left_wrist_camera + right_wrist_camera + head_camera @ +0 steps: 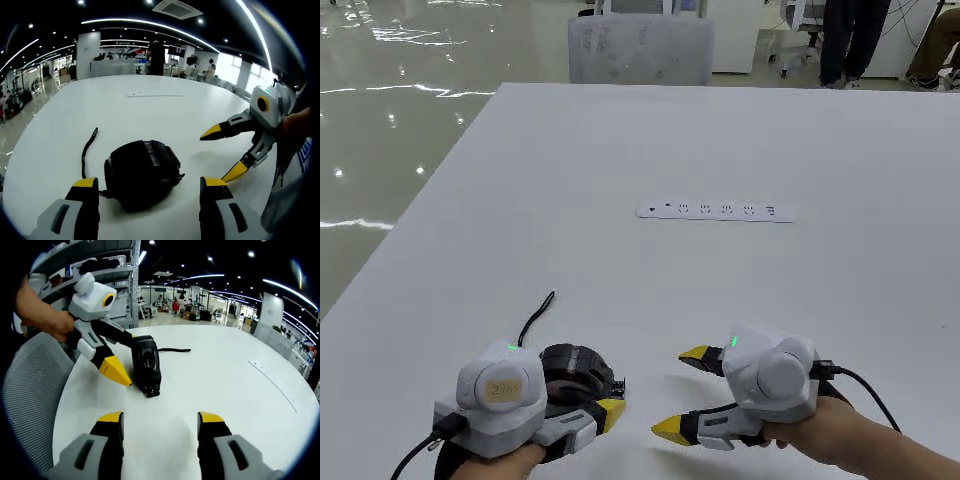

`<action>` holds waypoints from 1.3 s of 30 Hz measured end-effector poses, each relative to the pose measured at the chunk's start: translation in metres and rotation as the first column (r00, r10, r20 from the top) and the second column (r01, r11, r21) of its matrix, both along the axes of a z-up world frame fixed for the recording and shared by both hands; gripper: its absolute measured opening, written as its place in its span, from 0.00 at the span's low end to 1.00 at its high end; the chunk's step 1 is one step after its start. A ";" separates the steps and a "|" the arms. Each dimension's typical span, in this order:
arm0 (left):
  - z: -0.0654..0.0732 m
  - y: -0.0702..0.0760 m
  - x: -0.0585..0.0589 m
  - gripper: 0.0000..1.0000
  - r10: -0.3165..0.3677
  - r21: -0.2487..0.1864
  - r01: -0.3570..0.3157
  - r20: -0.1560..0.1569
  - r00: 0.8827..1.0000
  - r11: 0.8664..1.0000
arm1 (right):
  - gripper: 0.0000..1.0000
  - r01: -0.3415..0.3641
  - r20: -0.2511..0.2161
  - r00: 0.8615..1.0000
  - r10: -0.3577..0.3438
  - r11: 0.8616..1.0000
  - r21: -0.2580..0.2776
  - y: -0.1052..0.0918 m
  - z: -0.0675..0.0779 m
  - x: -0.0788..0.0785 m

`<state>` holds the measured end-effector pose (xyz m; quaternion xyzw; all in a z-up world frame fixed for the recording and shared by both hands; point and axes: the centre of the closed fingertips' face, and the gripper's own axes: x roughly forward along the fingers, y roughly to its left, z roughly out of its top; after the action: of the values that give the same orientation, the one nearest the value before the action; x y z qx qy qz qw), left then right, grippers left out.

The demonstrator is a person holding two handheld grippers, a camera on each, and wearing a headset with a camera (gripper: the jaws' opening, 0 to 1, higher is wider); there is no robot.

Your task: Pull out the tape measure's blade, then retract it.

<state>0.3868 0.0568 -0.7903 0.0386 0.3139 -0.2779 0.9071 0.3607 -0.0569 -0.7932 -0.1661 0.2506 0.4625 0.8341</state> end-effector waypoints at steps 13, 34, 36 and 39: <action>0.008 0.011 -0.010 0.91 -0.154 -0.008 0.154 0.037 0.987 0.988 | 0.72 0.075 0.017 0.997 -0.076 0.995 0.062 -0.027 0.017 -0.017; 0.029 0.019 -0.036 1.00 -0.263 -0.078 0.272 0.110 0.959 0.959 | 0.91 0.198 0.020 0.979 -0.202 0.973 0.120 -0.076 0.031 -0.053; 0.031 0.019 -0.038 1.00 -0.266 -0.086 0.276 0.111 0.958 0.957 | 0.92 0.212 0.020 0.976 -0.216 0.969 0.127 -0.079 0.032 -0.055; 0.031 0.020 -0.039 1.00 -0.266 -0.091 0.277 0.120 0.957 0.957 | 0.94 0.223 0.013 0.974 -0.227 0.966 0.132 -0.083 0.033 -0.058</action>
<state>0.3475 0.0771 -0.7588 0.0477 0.2417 -0.4137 0.8764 0.3030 -0.1396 -0.7603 -0.0886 0.2254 0.3776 0.8938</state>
